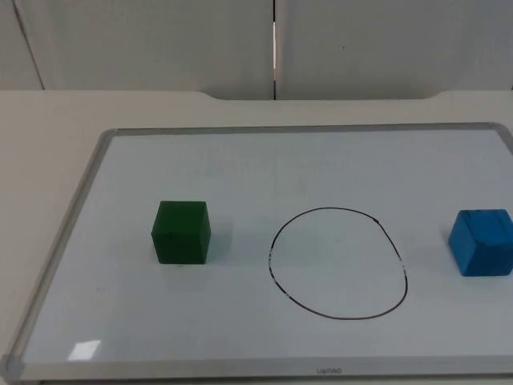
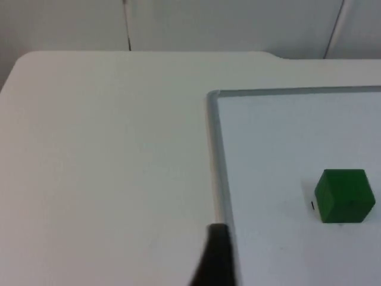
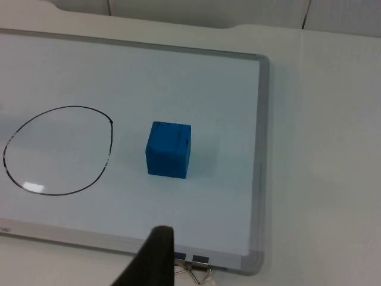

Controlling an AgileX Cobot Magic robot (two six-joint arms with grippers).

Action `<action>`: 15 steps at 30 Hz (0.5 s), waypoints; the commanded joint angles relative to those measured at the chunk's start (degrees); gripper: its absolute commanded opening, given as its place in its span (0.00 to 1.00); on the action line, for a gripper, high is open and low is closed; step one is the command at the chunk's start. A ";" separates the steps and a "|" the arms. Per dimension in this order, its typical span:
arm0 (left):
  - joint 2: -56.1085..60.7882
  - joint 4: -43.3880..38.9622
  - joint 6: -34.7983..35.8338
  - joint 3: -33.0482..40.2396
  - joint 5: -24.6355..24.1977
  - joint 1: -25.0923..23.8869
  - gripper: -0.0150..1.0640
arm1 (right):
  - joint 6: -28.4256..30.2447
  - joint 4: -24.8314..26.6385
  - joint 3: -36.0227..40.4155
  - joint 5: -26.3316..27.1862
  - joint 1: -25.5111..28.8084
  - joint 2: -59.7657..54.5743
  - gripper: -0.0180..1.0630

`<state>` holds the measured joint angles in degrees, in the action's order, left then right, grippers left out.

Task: Push the two cubes into the marked area.

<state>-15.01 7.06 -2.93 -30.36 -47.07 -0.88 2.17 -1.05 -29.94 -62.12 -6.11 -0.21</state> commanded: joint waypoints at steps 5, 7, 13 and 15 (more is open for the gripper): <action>-5.74 8.13 -9.04 -0.29 6.96 0.17 0.28 | 0.08 -0.26 0.37 0.29 0.07 0.21 0.99; -7.85 12.52 -12.02 -0.29 9.06 0.17 0.23 | 0.08 -0.26 0.37 0.29 0.07 0.21 0.99; -13.31 21.57 -20.24 -0.29 10.90 0.17 0.22 | 0.08 -0.26 0.37 0.29 0.07 0.21 0.99; -17.22 26.96 -26.20 -0.29 11.57 0.17 0.17 | 0.08 -0.26 0.37 0.29 0.07 0.21 0.99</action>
<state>-30.74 30.25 -25.90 -30.36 -36.76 -0.88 2.17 -1.05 -29.94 -62.12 -6.11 -0.21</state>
